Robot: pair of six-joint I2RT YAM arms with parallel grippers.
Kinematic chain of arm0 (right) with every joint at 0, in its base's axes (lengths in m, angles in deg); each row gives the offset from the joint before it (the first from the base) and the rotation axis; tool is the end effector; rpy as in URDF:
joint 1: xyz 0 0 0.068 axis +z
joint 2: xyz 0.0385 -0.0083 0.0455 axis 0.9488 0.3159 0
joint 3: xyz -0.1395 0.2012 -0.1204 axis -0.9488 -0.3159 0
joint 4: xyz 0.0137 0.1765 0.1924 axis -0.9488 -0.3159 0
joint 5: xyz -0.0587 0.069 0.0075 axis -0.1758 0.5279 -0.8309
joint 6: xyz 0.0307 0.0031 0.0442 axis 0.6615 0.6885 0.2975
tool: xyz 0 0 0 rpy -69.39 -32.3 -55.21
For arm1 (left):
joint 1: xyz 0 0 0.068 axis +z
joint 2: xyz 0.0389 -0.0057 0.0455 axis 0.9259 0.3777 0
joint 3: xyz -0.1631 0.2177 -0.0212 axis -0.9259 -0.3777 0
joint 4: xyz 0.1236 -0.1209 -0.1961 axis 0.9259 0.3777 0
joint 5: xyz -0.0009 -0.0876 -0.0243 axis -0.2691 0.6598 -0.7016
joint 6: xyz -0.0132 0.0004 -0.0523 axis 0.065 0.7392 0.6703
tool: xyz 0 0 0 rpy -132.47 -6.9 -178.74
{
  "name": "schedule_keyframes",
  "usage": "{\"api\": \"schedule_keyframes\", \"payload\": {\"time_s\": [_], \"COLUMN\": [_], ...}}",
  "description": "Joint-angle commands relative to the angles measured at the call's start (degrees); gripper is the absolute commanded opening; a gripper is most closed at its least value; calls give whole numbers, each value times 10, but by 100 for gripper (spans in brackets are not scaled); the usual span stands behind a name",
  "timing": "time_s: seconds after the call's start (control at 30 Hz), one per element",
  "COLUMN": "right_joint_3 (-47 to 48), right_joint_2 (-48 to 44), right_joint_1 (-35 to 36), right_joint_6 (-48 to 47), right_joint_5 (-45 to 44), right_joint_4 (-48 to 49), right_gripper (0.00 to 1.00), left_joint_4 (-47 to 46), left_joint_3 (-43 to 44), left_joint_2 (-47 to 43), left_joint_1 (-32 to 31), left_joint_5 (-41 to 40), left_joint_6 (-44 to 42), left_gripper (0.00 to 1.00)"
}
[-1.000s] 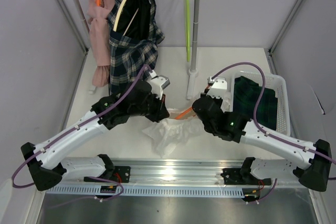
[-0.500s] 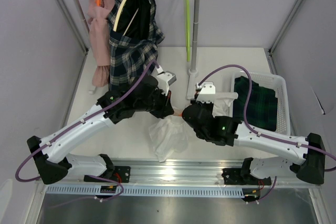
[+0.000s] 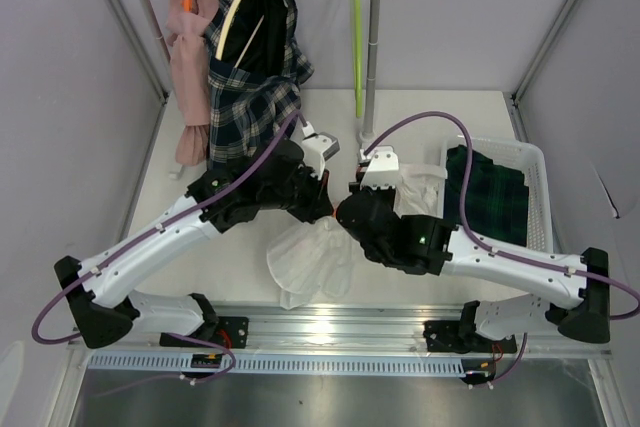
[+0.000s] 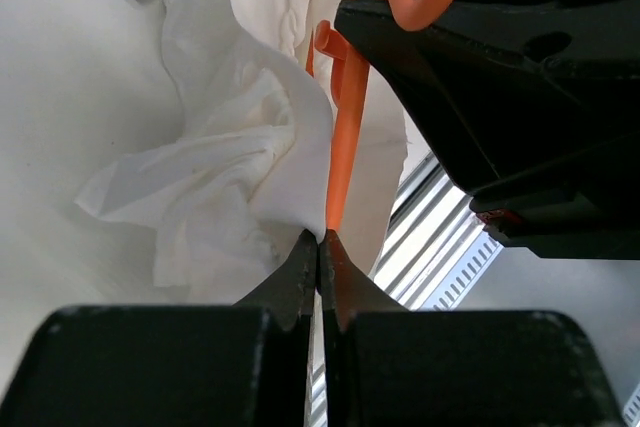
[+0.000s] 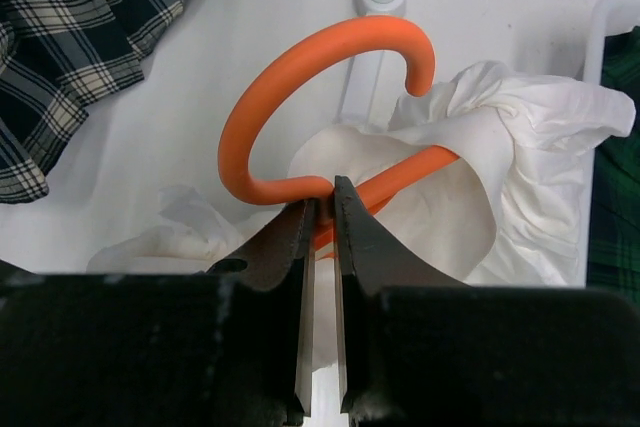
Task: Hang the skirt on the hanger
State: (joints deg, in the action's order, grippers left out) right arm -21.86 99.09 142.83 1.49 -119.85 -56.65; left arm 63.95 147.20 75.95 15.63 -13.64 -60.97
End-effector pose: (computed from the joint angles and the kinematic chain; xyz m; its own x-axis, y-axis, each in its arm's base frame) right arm 0.1149 0.2404 0.3583 -0.2414 -0.0305 -0.9699 -0.0975 0.9952 -0.0071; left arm 0.1553 -0.2064 0.3833 -0.6346 0.2807 -0.7201 0.6648 0.6734 -0.3233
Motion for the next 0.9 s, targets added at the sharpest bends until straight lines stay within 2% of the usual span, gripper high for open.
{"api": "schedule_keyframes", "payload": {"time_s": [0.0, 0.17, 0.2, 0.37, 0.47, 0.63, 0.87], "right_joint_3": [46, 32, 34, 63, 85, 96, 123], "right_joint_2": [5, 23, 24, 11, 7, -5, -12], "right_joint_1": [13, 12, 16, 25, 14, -17, -29], "right_joint_6": [9, 62, 64, 52, 48, 49, 37], "right_joint_5": [-26, -8, -5, -1, 20, 85, 102], "right_joint_4": [28, -4, -7, -18, -32, -44, -63], "right_gripper": [0, 0, 0, 0, 0, 0, 0], "left_joint_4": [3, 8, 9, -1, -10, -33, -25], "left_joint_3": [22, 17, 16, 6, 8, 8, -2], "left_joint_2": [-4, -12, -16, -35, -54, -102, -148], "left_joint_1": [-4, -4, -4, -5, -4, -4, -4], "left_joint_5": [-7, -23, -27, -29, -33, -40, -1], "left_joint_6": [-16, -21, -23, -40, -55, -85, -136], "left_gripper": [5, 14, 21, 44, 52, 58, 59]}}
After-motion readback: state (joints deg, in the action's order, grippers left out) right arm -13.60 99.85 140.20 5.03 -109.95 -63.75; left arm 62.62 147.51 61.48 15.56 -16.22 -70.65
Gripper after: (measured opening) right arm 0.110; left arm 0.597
